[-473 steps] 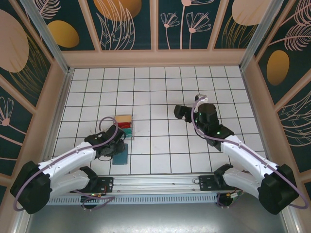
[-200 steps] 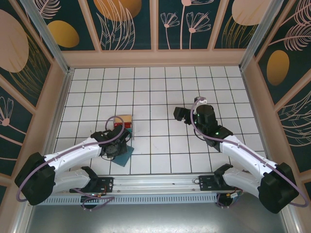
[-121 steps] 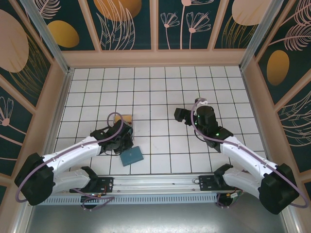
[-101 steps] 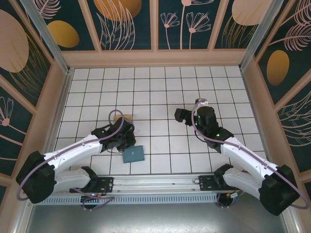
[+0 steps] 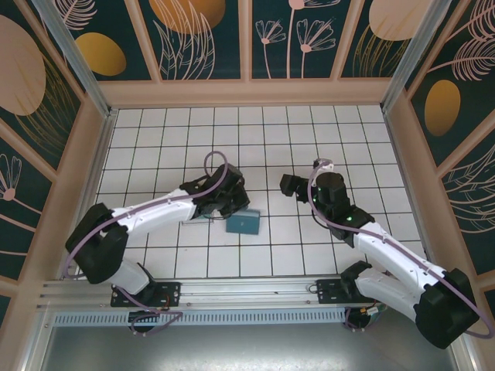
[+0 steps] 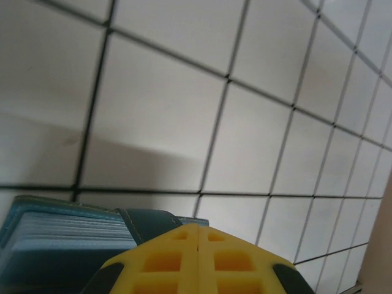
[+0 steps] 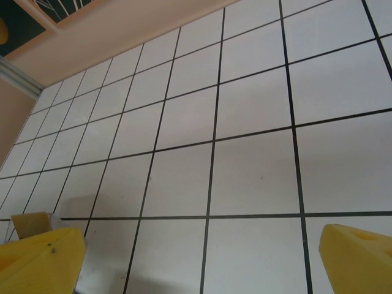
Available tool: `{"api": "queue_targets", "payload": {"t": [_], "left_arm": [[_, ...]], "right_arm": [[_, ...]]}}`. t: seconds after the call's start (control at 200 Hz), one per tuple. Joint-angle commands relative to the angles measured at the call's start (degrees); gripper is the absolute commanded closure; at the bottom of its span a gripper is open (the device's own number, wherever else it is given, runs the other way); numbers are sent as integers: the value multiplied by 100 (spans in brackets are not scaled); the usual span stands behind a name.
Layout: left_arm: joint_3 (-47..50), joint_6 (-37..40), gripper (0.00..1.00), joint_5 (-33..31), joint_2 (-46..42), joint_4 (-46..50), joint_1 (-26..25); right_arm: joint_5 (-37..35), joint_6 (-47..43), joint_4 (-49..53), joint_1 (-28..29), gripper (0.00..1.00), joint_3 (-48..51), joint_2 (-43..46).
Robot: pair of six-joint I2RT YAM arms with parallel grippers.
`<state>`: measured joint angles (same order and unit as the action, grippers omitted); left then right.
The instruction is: Take the credit cards out of the card holder
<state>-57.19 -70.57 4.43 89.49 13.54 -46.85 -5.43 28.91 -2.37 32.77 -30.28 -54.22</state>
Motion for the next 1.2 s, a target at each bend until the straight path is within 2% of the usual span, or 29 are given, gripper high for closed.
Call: {"api": "queue_targets", "payload": {"t": [0.0,0.13,0.24,0.445,0.581,0.761,0.856,1.191], "left_arm": [[-336,60,100,-223,282,-363,-9],[-231,-177,100,-170,568,-833,-9],[-300,-295,100,-243,677,-871,-13],[-282,-494,100,-949,120,-635,2],[11,-732,100,-1045,-183,-985,13],[93,-765,100,-1026,-184,-1009,16],[114,-736,100,-1054,-216,-977,24],[749,-455,100,-1168,-618,-621,474]], "right_arm": [[410,125,23,31,1,31,-80],[896,370,-109,36,1,186,-222],[1131,629,-284,36,1,433,-288],[1398,913,-456,68,1,447,-513],[1536,1352,-495,110,4,161,-1095],[1551,1809,-248,478,11,-571,-2113],[1481,1985,-146,589,18,-716,-2456],[1716,2230,-778,592,38,-381,-2682]]}}
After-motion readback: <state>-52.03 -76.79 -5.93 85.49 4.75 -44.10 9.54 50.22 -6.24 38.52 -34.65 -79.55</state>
